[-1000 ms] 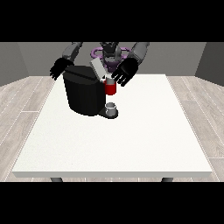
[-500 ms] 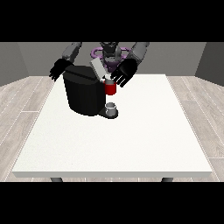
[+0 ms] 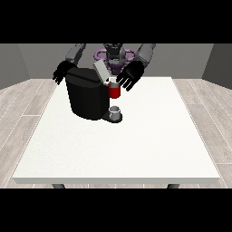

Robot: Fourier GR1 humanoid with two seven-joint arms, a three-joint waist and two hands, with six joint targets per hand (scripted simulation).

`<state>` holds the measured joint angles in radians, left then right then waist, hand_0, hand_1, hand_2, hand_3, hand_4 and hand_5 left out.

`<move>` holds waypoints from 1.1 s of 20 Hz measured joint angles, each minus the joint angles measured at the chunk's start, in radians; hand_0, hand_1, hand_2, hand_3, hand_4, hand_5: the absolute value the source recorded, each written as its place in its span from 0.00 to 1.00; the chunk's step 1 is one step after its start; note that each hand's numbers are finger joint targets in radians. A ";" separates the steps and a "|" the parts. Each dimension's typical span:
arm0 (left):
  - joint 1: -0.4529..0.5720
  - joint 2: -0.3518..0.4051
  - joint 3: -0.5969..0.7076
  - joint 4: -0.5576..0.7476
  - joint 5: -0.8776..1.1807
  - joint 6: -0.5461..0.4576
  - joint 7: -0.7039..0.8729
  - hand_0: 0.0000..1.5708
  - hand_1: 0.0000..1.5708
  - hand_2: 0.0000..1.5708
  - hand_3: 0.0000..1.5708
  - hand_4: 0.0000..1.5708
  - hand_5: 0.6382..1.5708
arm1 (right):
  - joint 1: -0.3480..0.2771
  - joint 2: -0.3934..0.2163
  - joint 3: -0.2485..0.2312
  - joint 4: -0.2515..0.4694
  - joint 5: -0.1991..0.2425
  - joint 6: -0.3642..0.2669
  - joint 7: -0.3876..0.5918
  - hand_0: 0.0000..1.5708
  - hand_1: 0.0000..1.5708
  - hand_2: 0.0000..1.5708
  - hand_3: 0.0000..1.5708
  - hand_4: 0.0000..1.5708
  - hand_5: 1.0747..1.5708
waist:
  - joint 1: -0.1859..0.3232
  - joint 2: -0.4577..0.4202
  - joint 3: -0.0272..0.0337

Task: Insert the coffee pod into the coffee machine and close the lid

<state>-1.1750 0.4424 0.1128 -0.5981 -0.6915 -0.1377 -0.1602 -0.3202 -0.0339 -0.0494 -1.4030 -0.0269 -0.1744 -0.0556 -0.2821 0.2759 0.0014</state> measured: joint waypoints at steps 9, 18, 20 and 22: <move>0.002 0.014 -0.038 -0.010 -0.041 -0.036 -0.029 0.00 0.00 0.00 0.00 0.00 1.00 | -0.008 -0.002 -0.012 0.023 0.000 -0.008 -0.012 0.00 0.00 0.00 0.00 0.23 1.00 | 0.012 0.000 0.0006; 0.014 0.001 -0.052 -0.010 -0.063 -0.074 -0.005 0.00 0.00 0.00 0.00 0.00 1.00 | 0.032 -0.001 -0.016 0.052 -0.003 -0.002 -0.040 0.00 0.00 0.00 0.00 0.26 1.00 | 0.020 -0.049 -0.0008; 0.026 0.004 -0.050 -0.011 -0.064 -0.077 -0.010 0.00 0.00 0.00 0.00 0.00 1.00 | 0.043 -0.007 -0.021 0.050 -0.011 0.007 -0.039 0.00 0.00 0.00 0.00 0.25 1.00 | 0.023 -0.062 -0.0008; 0.028 0.003 -0.046 -0.013 -0.065 -0.076 -0.009 0.00 0.00 0.00 0.00 0.00 1.00 | 0.049 -0.001 -0.016 0.052 -0.007 0.002 -0.043 0.00 0.00 0.00 0.00 0.27 1.00 | 0.028 -0.065 -0.0011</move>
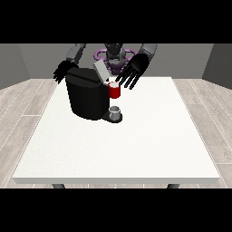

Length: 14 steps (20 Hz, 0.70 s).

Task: Insert the coffee pod into the coffee machine and close the lid

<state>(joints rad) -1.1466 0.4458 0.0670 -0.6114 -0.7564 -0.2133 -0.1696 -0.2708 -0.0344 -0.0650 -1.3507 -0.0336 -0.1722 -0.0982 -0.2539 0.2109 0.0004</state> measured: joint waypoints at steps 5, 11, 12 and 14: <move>0.046 -0.035 0.004 -0.020 0.008 0.002 0.005 0.00 0.00 0.00 0.00 0.00 1.00 | 0.031 0.003 -0.014 0.013 -0.018 0.004 -0.005 0.00 0.00 0.00 0.00 0.28 1.00 | 0.032 -0.058 0.0000; 0.133 -0.126 0.104 -0.030 0.135 0.011 0.012 0.00 0.00 0.00 0.00 0.16 1.00 | 0.102 -0.007 -0.033 0.015 -0.040 0.020 -0.005 0.00 0.00 0.00 0.00 0.28 1.00 | 0.086 -0.174 -0.0007; 0.149 -0.140 0.132 -0.031 0.169 0.010 -0.001 0.00 0.00 0.00 0.00 0.17 1.00 | 0.114 -0.006 -0.032 0.011 -0.042 0.023 -0.007 0.00 0.00 0.00 0.00 0.31 1.00 | 0.096 -0.192 -0.0010; 0.186 -0.174 0.185 -0.033 0.238 0.007 -0.020 0.00 0.00 0.00 0.00 0.00 1.00 | 0.132 -0.012 -0.037 0.008 -0.041 0.023 -0.016 0.00 0.00 0.00 0.00 0.28 1.00 | 0.122 -0.224 -0.0013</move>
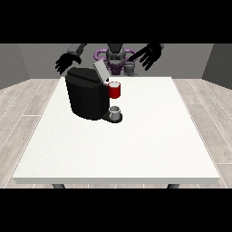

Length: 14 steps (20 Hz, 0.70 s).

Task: Insert the coffee pod into the coffee machine and close the lid

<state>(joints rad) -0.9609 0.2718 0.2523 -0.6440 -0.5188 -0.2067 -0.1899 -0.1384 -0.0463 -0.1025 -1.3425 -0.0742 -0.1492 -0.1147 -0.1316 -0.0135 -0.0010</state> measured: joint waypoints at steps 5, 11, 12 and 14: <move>0.129 -0.090 0.058 -0.009 0.104 -0.018 -0.041 0.00 0.00 0.00 0.00 0.00 1.00 | 0.044 -0.057 -0.004 -0.014 0.004 0.044 0.014 0.00 0.00 0.00 0.00 0.24 1.00 | 0.074 -0.114 0.0001; 0.260 -0.164 0.100 -0.020 0.184 -0.018 -0.053 0.00 0.00 0.00 0.00 0.00 1.00 | 0.030 -0.094 0.032 -0.090 0.001 0.100 0.092 0.00 0.00 0.00 0.00 0.03 1.00 | 0.126 -0.215 0.0003; 0.282 -0.167 0.107 -0.024 0.198 -0.026 -0.056 0.00 0.00 0.00 0.00 0.00 1.00 | 0.028 -0.099 0.036 -0.099 0.004 0.106 0.094 0.00 0.00 0.00 0.00 0.00 1.00 | 0.137 -0.221 0.0003; 0.308 -0.178 0.108 -0.044 0.219 -0.041 -0.049 0.00 0.00 0.00 0.00 0.00 1.00 | 0.009 -0.106 0.035 -0.115 -0.006 0.117 0.118 0.00 0.00 0.00 0.00 0.00 1.00 | 0.159 -0.230 0.0005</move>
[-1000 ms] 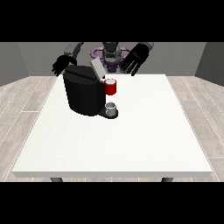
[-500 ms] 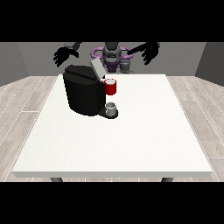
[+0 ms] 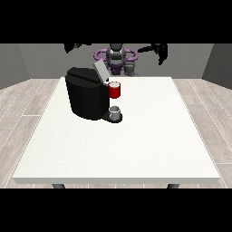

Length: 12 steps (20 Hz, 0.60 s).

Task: Insert the coffee pod into the coffee machine and close the lid

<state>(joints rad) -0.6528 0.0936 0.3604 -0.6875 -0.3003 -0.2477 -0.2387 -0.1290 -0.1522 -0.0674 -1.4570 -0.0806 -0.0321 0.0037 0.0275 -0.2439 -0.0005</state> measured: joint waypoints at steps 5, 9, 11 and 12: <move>0.067 -0.025 0.000 -0.059 0.055 -0.037 0.005 0.00 0.00 0.00 0.00 0.09 1.00 | -0.045 -0.012 0.019 -0.023 0.004 0.022 0.046 0.00 0.00 0.00 0.00 0.00 1.00 | 0.051 -0.002 0.0003; 0.104 -0.057 -0.015 -0.120 0.105 -0.058 0.027 0.00 0.00 0.00 0.00 0.00 1.00 | -0.076 -0.016 0.033 -0.004 0.029 0.031 0.032 0.00 0.00 0.00 0.00 0.14 1.00 | 0.094 0.016 0.0006; 0.136 -0.056 -0.022 -0.158 0.120 -0.069 0.020 0.00 0.00 0.00 0.00 0.06 1.00 | -0.094 -0.011 0.045 0.002 0.047 0.028 0.028 0.00 0.00 0.00 0.00 0.00 1.00 | 0.105 0.035 0.0006; 0.149 -0.063 -0.029 -0.186 0.132 -0.075 0.038 0.00 0.00 0.00 0.00 0.13 1.00 | -0.097 -0.011 0.043 0.013 0.050 0.029 0.022 0.00 0.00 0.00 0.00 0.00 1.00 | 0.116 0.034 0.0004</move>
<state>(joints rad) -0.5038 0.0301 0.3312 -0.8739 -0.1682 -0.3230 -0.2010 -0.2263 -0.1627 -0.0243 -1.4440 -0.0303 -0.0027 0.0260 0.1436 -0.2097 -0.0001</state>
